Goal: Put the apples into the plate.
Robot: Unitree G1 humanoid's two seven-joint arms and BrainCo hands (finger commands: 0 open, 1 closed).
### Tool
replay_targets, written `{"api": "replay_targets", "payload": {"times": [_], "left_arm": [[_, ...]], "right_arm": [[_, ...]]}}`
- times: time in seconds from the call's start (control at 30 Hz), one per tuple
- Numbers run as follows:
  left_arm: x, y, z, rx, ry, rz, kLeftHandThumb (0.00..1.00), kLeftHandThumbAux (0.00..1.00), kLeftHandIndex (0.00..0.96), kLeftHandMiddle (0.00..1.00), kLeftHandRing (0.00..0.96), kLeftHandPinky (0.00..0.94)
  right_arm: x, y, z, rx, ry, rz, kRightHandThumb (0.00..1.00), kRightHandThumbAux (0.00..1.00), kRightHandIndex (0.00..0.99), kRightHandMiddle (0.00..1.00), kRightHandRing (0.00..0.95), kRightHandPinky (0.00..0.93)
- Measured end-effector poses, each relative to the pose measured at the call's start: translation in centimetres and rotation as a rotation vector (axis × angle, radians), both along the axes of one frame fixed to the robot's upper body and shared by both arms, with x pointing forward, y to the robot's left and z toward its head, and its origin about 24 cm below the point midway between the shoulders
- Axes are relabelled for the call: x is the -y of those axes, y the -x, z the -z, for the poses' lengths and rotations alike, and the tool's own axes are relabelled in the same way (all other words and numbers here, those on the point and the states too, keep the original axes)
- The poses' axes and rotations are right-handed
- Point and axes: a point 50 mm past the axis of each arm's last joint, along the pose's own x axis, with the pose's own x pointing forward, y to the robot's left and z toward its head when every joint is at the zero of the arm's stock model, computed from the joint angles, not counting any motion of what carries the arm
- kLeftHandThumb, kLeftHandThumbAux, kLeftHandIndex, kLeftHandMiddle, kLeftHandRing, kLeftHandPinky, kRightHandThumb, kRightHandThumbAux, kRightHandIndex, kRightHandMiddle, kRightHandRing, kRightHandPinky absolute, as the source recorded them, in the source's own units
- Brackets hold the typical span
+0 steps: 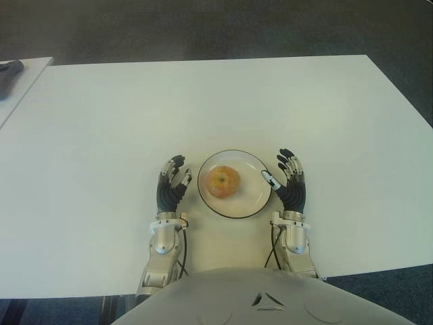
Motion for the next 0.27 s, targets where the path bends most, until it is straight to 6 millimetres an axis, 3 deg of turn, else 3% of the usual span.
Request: {"api": "replay_targets", "payload": {"times": [0.27], "left_arm": [[0.08,0.9,0.24,0.048,0.105,-0.027,0.194,0.698,0.274,0.35,0.362,0.392]], "right_arm": [[0.47,0.9,-0.07,-0.016,0.003,0.008,0.482,0.699,0.168,0.175,0.152,0.154]]}}
